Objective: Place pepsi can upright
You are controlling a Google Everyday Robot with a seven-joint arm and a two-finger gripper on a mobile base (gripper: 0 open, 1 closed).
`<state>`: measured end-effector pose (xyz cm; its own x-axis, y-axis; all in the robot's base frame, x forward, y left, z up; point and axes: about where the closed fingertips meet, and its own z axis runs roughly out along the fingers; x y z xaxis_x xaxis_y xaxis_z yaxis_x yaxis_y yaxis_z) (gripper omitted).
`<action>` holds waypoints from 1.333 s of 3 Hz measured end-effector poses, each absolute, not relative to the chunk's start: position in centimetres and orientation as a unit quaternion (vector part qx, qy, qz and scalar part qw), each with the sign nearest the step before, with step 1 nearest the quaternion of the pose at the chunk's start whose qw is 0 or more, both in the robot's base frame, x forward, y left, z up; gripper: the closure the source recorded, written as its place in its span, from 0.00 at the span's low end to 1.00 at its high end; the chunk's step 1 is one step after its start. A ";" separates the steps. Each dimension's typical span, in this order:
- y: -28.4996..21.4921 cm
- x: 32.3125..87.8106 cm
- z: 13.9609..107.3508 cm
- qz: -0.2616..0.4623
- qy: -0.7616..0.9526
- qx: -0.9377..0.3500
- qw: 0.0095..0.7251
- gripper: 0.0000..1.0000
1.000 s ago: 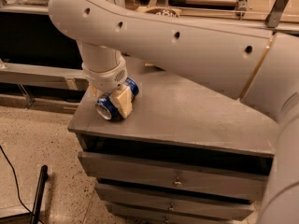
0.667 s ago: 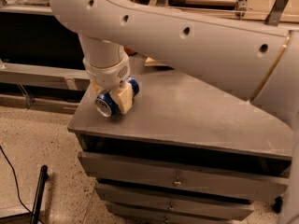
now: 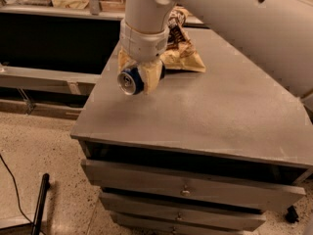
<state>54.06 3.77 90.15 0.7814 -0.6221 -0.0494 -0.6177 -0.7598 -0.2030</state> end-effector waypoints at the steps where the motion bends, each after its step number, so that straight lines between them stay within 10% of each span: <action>1: 2.4 56.9 91.6 0.047 0.378 -0.912 0.150 1.00; 4: -3.2 58.1 90.8 0.263 0.551 -0.723 0.323 1.00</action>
Offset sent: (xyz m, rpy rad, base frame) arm 0.0693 -0.0781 0.0267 0.6133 0.4126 -0.4482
